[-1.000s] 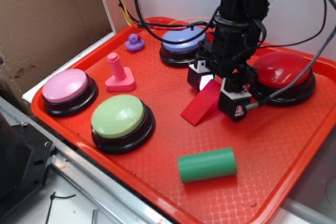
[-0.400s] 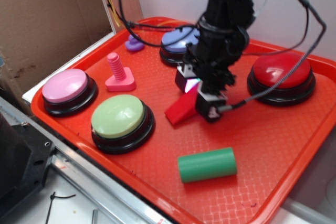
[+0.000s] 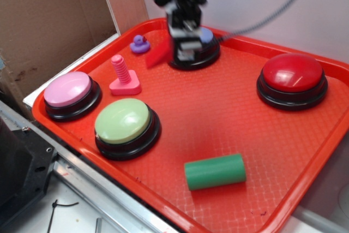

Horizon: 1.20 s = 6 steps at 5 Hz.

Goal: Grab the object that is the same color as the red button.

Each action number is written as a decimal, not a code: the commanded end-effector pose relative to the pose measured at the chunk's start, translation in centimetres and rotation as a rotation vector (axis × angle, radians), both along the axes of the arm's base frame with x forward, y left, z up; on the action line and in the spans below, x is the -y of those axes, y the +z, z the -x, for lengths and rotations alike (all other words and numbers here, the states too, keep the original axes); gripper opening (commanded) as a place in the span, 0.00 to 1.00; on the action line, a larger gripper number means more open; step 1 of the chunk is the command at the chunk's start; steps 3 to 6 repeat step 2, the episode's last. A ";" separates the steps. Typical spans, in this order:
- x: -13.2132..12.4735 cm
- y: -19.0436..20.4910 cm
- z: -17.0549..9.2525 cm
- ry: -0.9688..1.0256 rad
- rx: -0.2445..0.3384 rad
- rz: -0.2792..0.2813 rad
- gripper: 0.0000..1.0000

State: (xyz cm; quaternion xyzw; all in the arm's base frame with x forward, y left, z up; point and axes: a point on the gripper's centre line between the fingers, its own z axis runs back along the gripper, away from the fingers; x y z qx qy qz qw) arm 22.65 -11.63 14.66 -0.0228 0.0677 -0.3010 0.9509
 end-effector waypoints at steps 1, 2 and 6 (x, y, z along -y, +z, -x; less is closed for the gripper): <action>-0.9 10.7 2.4 0.084 0.149 0.017 0.00; -0.9 13.3 2.6 0.103 0.162 -0.004 0.00; -0.9 13.3 2.6 0.103 0.162 -0.004 0.00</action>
